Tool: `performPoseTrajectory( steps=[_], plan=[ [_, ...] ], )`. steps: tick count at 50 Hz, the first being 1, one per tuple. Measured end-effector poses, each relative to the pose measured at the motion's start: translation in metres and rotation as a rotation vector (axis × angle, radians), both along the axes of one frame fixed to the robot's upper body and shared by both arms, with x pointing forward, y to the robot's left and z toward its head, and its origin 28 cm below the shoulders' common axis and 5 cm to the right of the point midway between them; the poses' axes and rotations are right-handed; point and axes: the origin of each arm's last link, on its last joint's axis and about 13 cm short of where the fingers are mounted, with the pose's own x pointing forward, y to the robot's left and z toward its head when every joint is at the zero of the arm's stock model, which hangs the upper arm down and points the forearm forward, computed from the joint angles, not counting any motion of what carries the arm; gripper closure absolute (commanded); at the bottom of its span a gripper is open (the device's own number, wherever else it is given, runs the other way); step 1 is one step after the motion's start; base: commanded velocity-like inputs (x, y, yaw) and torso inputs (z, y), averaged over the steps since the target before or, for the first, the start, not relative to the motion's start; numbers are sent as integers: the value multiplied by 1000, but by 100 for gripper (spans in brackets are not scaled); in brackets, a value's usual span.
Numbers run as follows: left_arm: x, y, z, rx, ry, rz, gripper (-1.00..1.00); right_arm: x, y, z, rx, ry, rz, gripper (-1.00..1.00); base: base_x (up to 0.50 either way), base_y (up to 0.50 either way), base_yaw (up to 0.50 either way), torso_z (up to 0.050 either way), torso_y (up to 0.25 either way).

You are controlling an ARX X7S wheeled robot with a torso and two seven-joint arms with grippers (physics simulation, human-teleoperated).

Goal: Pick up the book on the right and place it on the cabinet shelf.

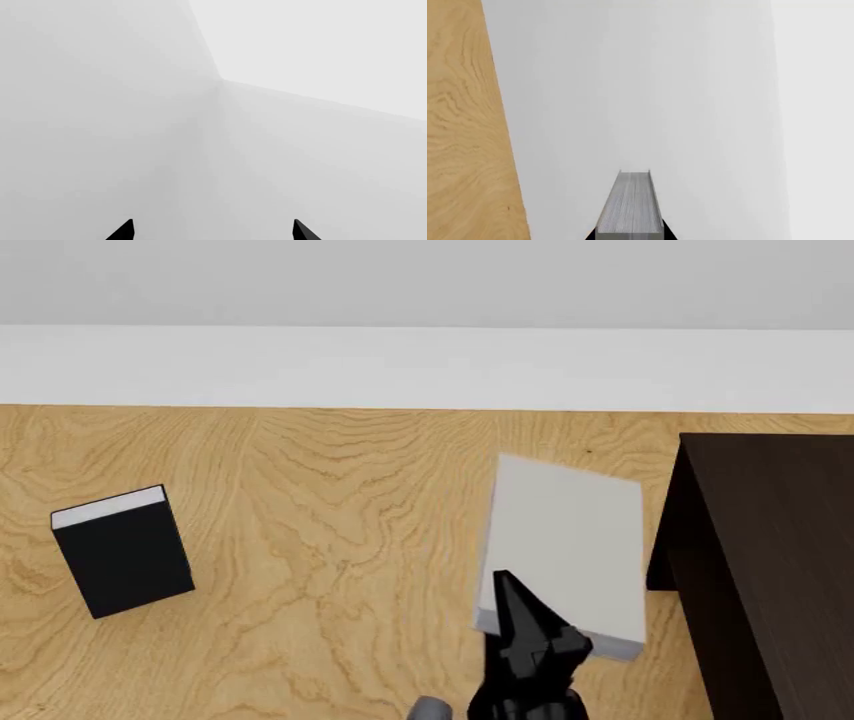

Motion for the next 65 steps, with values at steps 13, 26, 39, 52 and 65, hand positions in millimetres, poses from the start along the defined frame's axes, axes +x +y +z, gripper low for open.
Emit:
performPoseTrajectory(
  steps=[13,26,39,52,65],
  plan=[
    [0,0,0,-2,-1,-4,-100,2,-6,-6,-66,31,-18,100,0,0,0,0,1],
    [1,0,0,-2,10,-8,-100,4,-13,-12,-106,35,-47,100,0,0,0,1,2],
    [2,0,0,2,19,-7,-100,5,-15,-13,-139,35,-65,100,0,0,0,0,2],
    [2,0,-1,4,23,-5,-100,4,-17,-14,-145,77,-55,100,0,0,0,0,2],
    [2,0,-1,6,25,-3,-100,6,-21,-15,-137,117,-66,100,0,0,0,1,2]
  ],
)
